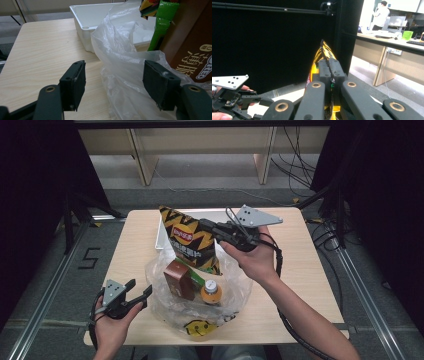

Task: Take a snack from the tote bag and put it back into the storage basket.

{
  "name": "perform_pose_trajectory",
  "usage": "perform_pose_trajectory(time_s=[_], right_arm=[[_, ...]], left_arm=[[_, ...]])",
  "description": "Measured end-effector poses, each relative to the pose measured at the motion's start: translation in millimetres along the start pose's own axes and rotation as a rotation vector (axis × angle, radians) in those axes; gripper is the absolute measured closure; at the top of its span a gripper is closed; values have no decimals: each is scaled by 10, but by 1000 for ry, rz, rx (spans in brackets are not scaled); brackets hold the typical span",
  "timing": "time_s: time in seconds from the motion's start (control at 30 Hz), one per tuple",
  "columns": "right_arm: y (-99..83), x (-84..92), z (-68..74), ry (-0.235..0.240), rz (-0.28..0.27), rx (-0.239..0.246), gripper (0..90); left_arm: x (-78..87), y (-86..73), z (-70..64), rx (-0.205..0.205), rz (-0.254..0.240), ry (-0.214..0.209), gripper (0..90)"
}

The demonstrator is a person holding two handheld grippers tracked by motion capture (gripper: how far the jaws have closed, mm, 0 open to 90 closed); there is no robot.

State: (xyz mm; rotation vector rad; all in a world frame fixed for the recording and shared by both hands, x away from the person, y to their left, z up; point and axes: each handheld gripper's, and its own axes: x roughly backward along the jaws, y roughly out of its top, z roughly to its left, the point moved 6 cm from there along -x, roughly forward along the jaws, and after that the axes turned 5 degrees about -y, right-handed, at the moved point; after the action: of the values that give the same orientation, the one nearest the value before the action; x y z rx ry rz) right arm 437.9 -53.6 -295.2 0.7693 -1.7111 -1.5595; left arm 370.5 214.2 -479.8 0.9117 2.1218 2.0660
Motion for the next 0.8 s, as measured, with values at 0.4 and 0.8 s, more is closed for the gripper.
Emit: perform_pose_trajectory(time_s=[0.4,0.8], right_arm=[[108,5,-24,0,-22,8,900],[222,-8,-49,-8,-50,16,900]], left_arm=[[-4,1,-4,1,-2,-2,346],[-9,2,-10,-1,-3,-4,346]])
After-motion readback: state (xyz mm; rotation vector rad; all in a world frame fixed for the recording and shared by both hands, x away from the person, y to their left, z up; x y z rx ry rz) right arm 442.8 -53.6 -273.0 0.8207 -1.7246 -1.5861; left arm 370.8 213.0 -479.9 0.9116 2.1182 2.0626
